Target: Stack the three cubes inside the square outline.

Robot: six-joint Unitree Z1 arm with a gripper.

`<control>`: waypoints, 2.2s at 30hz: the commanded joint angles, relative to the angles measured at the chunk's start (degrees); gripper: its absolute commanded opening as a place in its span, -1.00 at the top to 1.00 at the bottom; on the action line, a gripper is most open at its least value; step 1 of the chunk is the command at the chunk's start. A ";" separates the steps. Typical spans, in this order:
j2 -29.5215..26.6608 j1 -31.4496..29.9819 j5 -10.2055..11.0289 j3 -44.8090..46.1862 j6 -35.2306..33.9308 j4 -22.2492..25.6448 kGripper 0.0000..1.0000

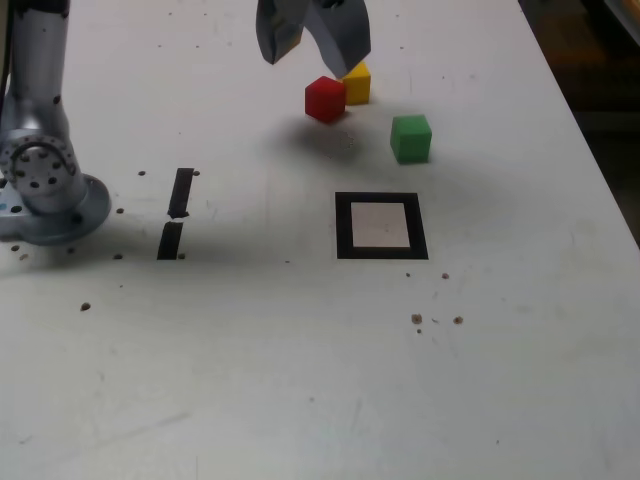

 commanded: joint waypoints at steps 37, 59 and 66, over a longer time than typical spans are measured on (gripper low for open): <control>6.44 4.37 3.16 9.28 3.47 -15.13 -0.45; 1.97 -0.04 -0.06 5.35 -5.86 -5.04 0.59; -0.01 -11.96 -4.90 2.26 -27.88 3.81 0.59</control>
